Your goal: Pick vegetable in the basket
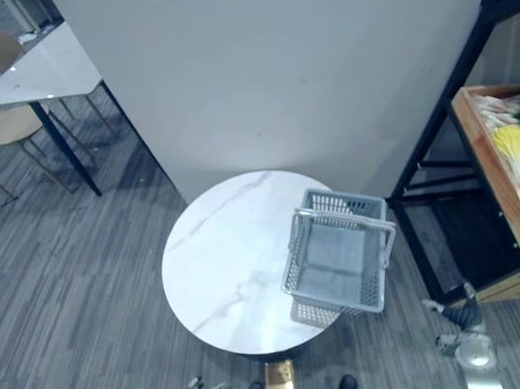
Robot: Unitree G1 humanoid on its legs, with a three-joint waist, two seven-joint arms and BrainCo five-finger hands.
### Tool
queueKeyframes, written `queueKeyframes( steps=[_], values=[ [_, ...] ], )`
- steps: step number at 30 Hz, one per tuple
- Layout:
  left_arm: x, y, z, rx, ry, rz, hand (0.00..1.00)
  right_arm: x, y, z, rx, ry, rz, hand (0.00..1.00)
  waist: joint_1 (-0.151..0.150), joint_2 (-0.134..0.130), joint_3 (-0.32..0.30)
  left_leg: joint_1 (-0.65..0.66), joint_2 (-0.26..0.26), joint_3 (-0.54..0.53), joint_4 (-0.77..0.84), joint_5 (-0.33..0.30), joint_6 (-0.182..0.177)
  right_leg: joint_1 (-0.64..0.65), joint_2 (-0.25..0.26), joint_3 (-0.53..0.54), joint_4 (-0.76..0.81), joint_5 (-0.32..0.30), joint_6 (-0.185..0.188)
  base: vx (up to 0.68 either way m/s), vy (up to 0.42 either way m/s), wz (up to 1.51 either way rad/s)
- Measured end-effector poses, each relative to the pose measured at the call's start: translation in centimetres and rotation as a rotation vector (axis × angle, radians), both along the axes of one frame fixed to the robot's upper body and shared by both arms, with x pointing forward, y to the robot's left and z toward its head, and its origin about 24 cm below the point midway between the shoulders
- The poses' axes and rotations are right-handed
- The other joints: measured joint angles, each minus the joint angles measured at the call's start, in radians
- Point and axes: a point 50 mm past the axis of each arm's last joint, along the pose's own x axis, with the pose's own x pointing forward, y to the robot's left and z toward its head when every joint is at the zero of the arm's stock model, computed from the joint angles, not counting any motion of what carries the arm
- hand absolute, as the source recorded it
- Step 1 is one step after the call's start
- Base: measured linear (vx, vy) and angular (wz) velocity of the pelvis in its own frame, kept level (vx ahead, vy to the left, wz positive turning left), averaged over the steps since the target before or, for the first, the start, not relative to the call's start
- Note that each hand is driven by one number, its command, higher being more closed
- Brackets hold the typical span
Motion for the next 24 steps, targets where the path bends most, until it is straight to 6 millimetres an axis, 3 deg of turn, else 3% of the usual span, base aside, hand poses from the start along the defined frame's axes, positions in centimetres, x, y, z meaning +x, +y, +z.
queueKeyframes(
  steps=[3, 4, 7, 10, 18, 21, 24],
  values=[
    [-0.6, 0.1, -0.1, 0.004, 0.016, -0.017, 0.00, 2.8, 0.5, 3.9, -0.137, -0.093, 0.099, 0.00, 0.000, -0.005, 0.004, -0.017, -0.002, 0.002, -0.001, 0.001, 0.001, -0.024, 0.003, 0.006, -0.001, 0.014, -0.006, 0.02, 0.004, -0.05],
    [-0.6, 0.2, 0.0, 0.007, 0.015, -0.022, 0.00, 4.4, 1.3, 6.1, -0.218, -0.144, 0.172, 0.00, 0.002, -0.007, 0.010, -0.024, -0.002, 0.003, 0.000, 0.002, 0.002, -0.033, 0.006, 0.008, -0.003, 0.019, -0.009, 0.00, -0.015, -0.04],
    [-0.3, 0.2, 0.1, 0.011, 0.002, -0.044, 0.00, 6.8, 3.6, 9.3, -0.365, -0.207, 0.322, 0.00, 0.015, -0.008, 0.018, -0.041, -0.001, 0.003, 0.000, 0.003, 0.003, -0.046, 0.009, 0.013, -0.003, 0.024, -0.011, -0.02, -0.018, -0.04],
    [0.2, 0.4, 0.2, 0.018, -0.013, -0.053, 0.00, 8.7, 6.1, 11.3, -0.490, -0.227, 0.467, 0.00, 0.017, -0.013, 0.037, -0.058, -0.005, -0.003, -0.002, 0.012, 0.010, -0.066, 0.007, 0.010, -0.006, 0.033, -0.013, 0.00, -0.009, 0.03],
    [0.8, 0.7, 0.5, 0.024, -0.041, -0.038, 0.00, 11.5, 11.1, 13.7, -0.737, -0.185, 0.758, 0.00, 0.045, -0.041, 0.097, -0.078, -0.023, -0.032, -0.019, 0.033, 0.027, -0.065, -0.002, -0.009, -0.038, 0.060, -0.011, -0.02, 0.005, 0.10],
    [0.9, 0.9, 0.5, 0.033, -0.041, -0.034, 0.00, 12.4, 12.0, 13.8, -0.787, -0.140, 0.811, 0.00, 0.049, -0.049, 0.111, -0.083, -0.029, -0.041, -0.020, 0.036, 0.031, -0.065, -0.008, -0.014, -0.038, 0.061, -0.009, -0.01, 0.014, 0.10],
    [1.0, 0.9, 0.6, 0.038, -0.052, -0.034, 0.00, 13.1, 11.5, 13.5, -0.829, -0.075, 0.805, 0.00, 0.058, -0.053, 0.123, -0.091, -0.036, -0.058, -0.025, 0.042, 0.035, -0.065, -0.014, -0.027, -0.042, 0.065, -0.009, 0.01, 0.012, 0.16]
  ],
)
